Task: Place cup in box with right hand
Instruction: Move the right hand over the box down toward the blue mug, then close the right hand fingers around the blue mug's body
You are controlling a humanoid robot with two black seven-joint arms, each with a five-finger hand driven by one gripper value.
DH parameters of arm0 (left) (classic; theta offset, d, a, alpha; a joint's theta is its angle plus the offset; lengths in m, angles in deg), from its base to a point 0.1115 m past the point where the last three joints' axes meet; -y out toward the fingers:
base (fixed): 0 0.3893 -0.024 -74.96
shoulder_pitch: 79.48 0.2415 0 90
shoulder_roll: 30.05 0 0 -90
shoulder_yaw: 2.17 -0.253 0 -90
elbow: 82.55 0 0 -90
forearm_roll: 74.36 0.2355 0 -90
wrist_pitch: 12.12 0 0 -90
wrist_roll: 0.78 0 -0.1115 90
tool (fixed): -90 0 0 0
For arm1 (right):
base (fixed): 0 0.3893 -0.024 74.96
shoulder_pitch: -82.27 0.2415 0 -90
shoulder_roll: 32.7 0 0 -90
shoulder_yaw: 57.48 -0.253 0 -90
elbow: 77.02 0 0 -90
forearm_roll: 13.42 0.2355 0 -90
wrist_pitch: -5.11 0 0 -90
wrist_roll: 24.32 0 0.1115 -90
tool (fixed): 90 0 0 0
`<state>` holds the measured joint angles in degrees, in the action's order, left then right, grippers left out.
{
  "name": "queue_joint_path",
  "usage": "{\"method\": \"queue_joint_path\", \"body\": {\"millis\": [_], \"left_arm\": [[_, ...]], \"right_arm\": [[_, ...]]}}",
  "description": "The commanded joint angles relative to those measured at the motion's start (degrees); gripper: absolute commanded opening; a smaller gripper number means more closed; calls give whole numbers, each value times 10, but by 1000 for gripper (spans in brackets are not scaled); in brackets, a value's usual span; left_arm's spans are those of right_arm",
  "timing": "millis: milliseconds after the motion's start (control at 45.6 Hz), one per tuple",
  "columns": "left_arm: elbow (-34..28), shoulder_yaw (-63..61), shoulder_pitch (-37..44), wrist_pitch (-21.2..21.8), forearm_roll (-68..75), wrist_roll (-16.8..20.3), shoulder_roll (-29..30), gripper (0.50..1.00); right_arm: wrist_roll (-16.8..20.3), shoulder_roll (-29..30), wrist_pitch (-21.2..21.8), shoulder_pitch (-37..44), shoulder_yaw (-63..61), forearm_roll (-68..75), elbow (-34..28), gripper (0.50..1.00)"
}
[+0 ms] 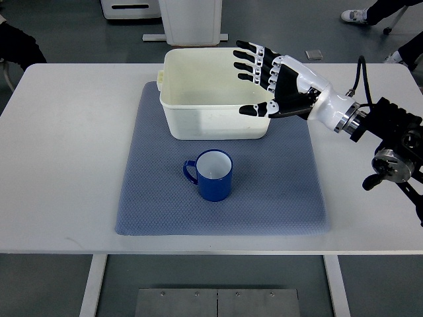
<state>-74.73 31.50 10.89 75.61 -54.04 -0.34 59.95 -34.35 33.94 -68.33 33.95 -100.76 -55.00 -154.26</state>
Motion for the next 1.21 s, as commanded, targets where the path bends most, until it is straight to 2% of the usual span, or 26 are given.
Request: {"method": "queue_joint_path", "body": {"millis": [0, 460, 1008, 1183], "left_arm": [[0, 0, 0, 0, 0, 0, 0, 1000], [0, 0, 0, 0, 0, 0, 0, 1000], [0, 0, 0, 0, 0, 0, 0, 1000], [0, 0, 0, 0, 0, 0, 0, 1000]], "right_arm": [[-1, 2, 0, 1, 21, -16, -1, 998], [-2, 31, 0, -3, 88, -53, 8, 998], [-3, 71, -1, -13, 90, -55, 65, 998], [-9, 97, -5, -25, 94, -56, 103, 996]]}}
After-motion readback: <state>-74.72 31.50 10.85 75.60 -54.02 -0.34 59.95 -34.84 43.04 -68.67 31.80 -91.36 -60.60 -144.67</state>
